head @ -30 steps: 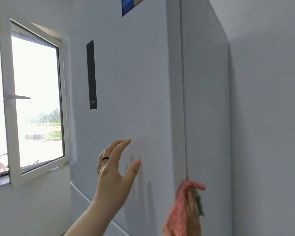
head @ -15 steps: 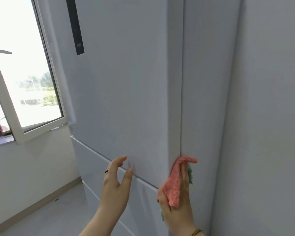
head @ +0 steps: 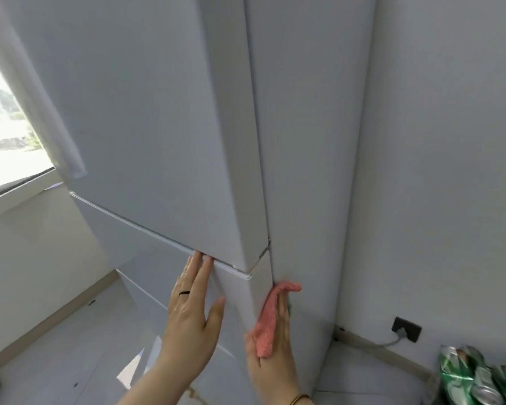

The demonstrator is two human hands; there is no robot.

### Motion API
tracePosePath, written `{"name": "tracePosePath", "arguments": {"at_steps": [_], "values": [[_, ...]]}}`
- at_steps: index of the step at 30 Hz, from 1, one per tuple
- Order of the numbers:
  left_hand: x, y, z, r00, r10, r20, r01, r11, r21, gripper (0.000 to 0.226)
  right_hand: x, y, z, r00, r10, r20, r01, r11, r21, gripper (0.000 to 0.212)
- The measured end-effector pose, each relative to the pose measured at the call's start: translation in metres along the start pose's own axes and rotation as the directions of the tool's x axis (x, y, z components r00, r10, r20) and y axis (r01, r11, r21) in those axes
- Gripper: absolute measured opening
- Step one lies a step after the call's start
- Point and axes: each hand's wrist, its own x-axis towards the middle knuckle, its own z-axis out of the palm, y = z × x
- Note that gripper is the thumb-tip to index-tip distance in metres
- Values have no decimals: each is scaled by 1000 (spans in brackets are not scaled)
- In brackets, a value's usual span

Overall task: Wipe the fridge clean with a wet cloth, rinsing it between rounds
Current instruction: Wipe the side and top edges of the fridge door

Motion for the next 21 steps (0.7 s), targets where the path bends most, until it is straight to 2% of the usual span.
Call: {"name": "tracePosePath", "arguments": {"at_steps": [2, 5, 7, 10, 12, 14, 16, 19, 21], "values": [[-1, -3, 3, 1000, -9, 18, 8, 999, 41, 64, -14, 20, 8, 998, 70, -4, -69, 994, 87, 75], [-2, -1, 4, 999, -22, 39, 19, 998, 68, 64, -11, 11, 4, 994, 111, -4, -110, 990, 92, 80], [-3, 1, 5, 998, -35, 43, 31, 997, 72, 65, -1, -13, -5, 1000, 22, -15, -20, 996, 85, 75], [-4, 3, 8, 998, -39, 44, 35, 995, 91, 72, 16, -44, -11, 980, -186, -71, 192, 978, 85, 75], [-4, 3, 7, 998, -40, 51, 35, 994, 103, 75, 19, -39, -7, 968, -233, -94, 240, 968, 70, 75], [-5, 2, 6, 998, -36, 56, 29, 993, 115, 77, 11, -15, 2, 990, -126, -67, 132, 987, 90, 76], [-5, 0, 6, 998, -32, 58, 25, 993, 118, 77, -6, 13, 15, 997, 46, -56, -38, 989, 140, 84], [-5, -2, 8, 998, -18, 53, 11, 993, 115, 77, -23, 39, 27, 943, 328, 58, -331, 905, 266, 83], [-6, -3, 9, 999, -12, 44, 7, 994, 110, 76, -23, 39, 25, 934, 345, 96, -358, 900, 248, 82]]}}
